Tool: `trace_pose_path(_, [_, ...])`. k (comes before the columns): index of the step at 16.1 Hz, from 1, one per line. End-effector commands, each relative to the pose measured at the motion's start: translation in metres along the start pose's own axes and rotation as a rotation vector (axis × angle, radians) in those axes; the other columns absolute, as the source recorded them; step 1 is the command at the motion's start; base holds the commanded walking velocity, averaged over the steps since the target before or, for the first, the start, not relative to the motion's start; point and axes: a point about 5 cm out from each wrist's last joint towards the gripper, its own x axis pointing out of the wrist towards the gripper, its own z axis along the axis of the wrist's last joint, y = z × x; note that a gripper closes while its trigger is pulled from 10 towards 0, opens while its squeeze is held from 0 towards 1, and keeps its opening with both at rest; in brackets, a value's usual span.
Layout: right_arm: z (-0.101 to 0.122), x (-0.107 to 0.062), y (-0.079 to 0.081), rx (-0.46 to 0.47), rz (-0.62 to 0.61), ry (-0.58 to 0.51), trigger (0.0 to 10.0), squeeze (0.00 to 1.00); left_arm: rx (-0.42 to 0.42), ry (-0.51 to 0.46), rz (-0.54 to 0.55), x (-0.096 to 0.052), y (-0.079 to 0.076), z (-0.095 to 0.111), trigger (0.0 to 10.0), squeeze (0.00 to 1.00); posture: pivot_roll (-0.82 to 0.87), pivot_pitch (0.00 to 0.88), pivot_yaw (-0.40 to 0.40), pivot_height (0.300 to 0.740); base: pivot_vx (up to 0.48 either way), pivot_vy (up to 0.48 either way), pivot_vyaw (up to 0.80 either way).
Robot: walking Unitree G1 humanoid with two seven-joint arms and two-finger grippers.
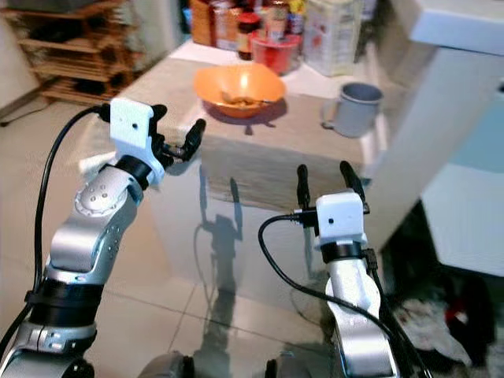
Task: Setting the table
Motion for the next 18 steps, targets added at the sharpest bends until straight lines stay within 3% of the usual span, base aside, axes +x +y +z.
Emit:
trace_pose_path(1, [0.004,0.001,-0.002,0.004,-0.009,-0.024,10.0,0.0,0.015,-0.018,-0.013,0.0,-0.002,0.004,10.0,0.0,0.03,0.0,-0.002,0.739,0.0,0.0,0.0])
trace_pose_path(11, [0.003,-0.001,-0.007,-0.02,-0.026,-0.027,10.0,0.0,0.02,-0.036,-0.036,0.0,-0.006,0.005,10.0,0.0,0.02,0.0,-0.003,0.74,0.0,0.0,0.0])
trace_pose_path(18, [0.0,0.001,-0.004,-0.034,-0.013,-0.02,10.0,0.0,0.047,-0.103,-0.076,-0.001,-0.011,0.016,10.0,0.0,0.02,0.0,-0.004,0.74,0.426,0.0,0.0])
